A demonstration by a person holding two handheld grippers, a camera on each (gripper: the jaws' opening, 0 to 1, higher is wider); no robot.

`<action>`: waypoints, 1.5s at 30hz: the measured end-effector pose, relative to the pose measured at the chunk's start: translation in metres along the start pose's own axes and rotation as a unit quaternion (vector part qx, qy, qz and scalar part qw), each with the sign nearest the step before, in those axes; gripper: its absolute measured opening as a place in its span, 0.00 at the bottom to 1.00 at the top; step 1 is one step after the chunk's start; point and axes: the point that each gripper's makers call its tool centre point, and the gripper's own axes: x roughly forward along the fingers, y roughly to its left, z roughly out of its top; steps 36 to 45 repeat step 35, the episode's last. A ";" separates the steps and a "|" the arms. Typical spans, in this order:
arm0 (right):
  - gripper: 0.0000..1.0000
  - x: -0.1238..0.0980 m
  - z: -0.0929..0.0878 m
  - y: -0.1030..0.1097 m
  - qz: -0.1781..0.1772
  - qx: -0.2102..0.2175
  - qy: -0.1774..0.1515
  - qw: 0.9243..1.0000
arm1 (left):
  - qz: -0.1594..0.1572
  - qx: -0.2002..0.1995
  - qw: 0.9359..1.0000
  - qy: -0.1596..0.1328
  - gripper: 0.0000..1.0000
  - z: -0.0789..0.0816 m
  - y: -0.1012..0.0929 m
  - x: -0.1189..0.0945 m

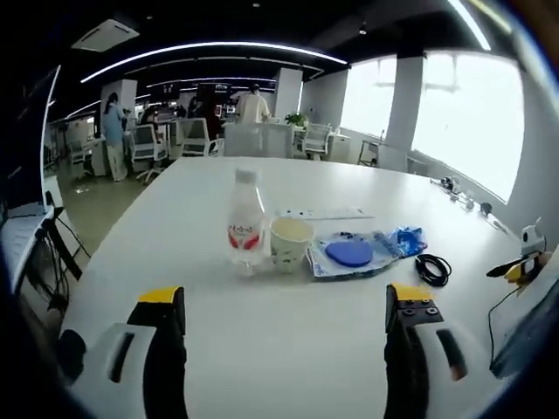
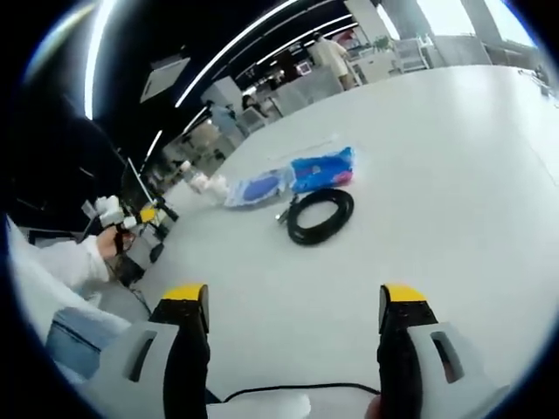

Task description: Arrange the tabletop items into an orderly group along one side of the table until the central work area is clear of visible clutter.

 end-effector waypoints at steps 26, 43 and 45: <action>0.74 0.010 -0.007 0.001 0.014 -0.021 0.041 0.999 | -0.010 0.022 0.999 0.022 0.96 -0.027 -0.012 -0.025; 0.72 0.009 -0.015 -0.002 0.018 -0.021 0.059 0.998 | -0.007 0.013 1.000 0.016 0.95 -0.034 -0.019 -0.036; 0.72 0.009 -0.015 -0.002 0.018 -0.021 0.059 0.998 | -0.007 0.013 1.000 0.016 0.95 -0.034 -0.019 -0.036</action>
